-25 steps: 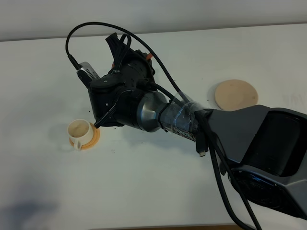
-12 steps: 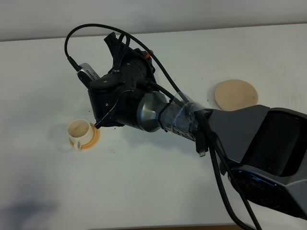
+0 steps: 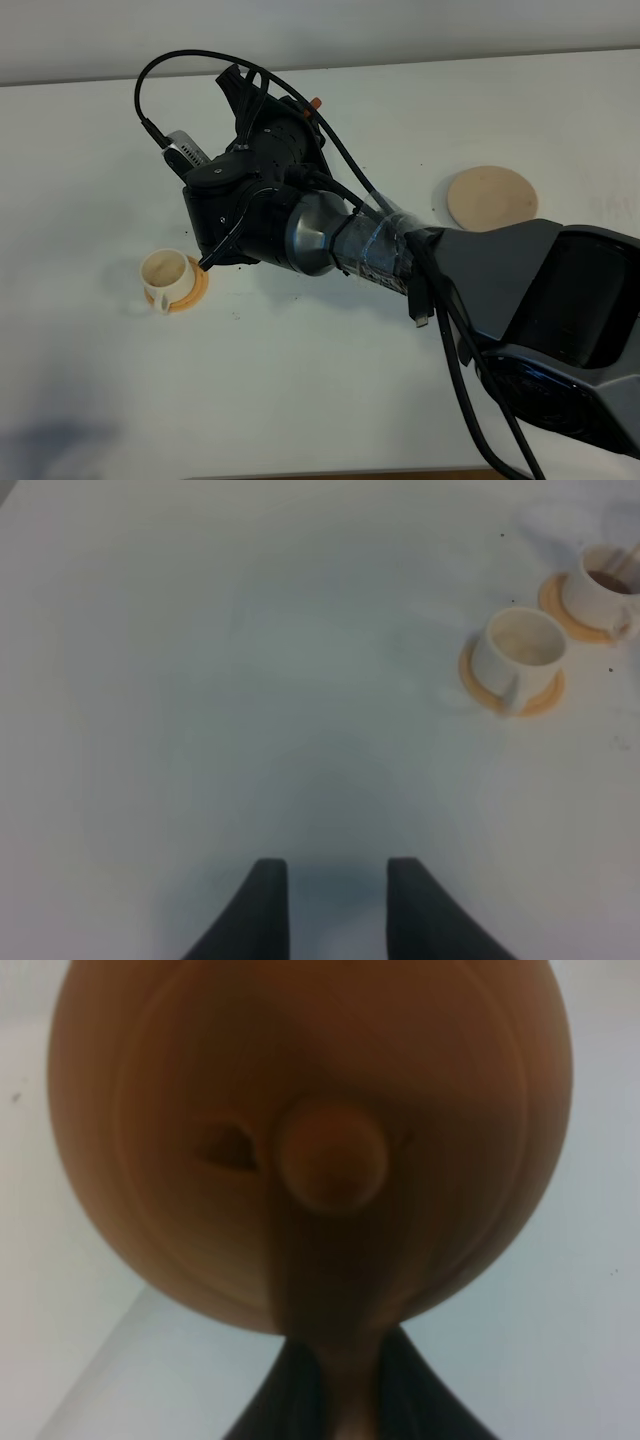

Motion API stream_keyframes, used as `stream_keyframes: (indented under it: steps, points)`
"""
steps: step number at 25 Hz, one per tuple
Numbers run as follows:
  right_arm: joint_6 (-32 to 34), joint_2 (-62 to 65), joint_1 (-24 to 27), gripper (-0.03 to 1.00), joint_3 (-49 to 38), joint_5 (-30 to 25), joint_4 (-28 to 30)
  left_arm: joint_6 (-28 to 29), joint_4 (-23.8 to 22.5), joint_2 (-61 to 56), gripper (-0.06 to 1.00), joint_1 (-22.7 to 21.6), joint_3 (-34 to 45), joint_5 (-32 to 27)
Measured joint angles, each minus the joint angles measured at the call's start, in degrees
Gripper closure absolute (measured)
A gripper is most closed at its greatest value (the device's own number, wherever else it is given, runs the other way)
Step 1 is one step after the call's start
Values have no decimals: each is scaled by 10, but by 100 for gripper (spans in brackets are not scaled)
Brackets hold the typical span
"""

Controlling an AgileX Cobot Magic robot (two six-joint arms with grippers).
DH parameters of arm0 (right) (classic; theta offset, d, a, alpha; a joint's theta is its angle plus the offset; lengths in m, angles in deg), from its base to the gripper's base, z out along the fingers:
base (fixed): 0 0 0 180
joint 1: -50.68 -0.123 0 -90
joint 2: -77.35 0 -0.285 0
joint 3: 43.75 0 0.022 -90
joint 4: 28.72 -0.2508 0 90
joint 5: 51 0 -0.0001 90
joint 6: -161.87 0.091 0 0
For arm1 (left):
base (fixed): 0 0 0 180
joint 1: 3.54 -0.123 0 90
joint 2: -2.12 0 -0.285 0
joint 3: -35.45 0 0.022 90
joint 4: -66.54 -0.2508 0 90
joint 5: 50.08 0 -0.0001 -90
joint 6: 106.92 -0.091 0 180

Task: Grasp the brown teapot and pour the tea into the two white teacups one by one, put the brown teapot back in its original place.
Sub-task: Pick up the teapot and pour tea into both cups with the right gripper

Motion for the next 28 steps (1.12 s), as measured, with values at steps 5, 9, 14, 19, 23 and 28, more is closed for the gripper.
stream_keyframes:
  steps: [5, 9, 14, 19, 23, 28]
  points:
    - [-8, 0, 0, 84, 0, 0, 1, 0, 0, 0, 66, 0, 0, 0]
    - [-10, 0, 0, 84, 0, -1, 1, 0, 0, 0, 66, 0, 0, 0]
    - [-13, 0, 0, 84, 0, -1, 1, 0, 0, 0, 66, 0, 0, 0]
    - [-14, 0, 0, 84, 0, -1, 5, 0, 0, 0, 66, 0, 0, 0]
    - [-14, 0, 0, 84, 0, -1, 5, 0, 0, 0, 66, 0, 0, 0]
    - [-14, 0, 0, 84, 0, -1, 6, 0, 0, 0, 66, 0, 0, 0]
